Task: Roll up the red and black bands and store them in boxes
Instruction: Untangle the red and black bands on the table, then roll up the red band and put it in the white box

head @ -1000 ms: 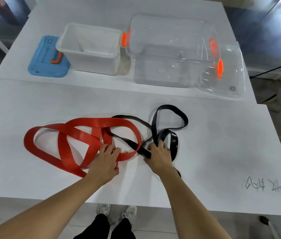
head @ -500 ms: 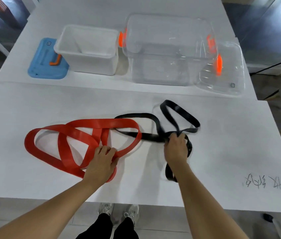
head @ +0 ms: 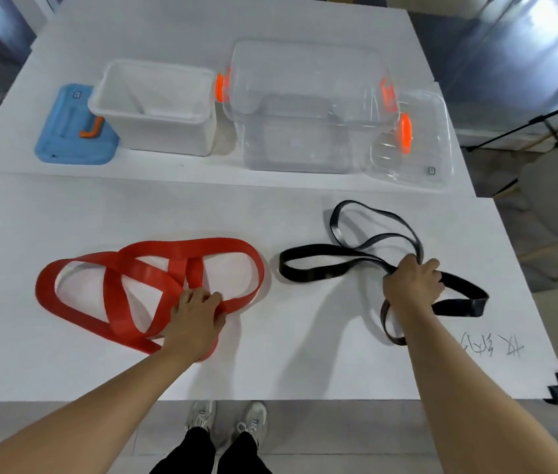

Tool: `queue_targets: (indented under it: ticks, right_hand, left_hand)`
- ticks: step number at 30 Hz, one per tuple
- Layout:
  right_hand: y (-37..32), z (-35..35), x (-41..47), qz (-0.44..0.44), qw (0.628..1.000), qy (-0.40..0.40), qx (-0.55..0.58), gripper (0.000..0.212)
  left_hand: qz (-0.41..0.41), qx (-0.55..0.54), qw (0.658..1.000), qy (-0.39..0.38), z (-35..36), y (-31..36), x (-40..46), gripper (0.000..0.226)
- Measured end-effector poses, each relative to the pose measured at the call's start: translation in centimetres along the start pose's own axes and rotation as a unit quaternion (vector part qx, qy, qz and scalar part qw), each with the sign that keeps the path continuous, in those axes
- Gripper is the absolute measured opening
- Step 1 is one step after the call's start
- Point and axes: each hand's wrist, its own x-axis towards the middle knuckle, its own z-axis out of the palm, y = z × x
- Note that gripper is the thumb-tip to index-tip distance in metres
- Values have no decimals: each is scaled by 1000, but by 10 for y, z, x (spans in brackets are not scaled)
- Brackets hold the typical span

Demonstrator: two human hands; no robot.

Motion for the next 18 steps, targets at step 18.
queue_targets:
  ticks: [18]
  right_hand:
    - [-104,17,-163,-156,808,-294,486,33]
  left_hand:
    - [73,-192,978,43,-91,8,-27,22]
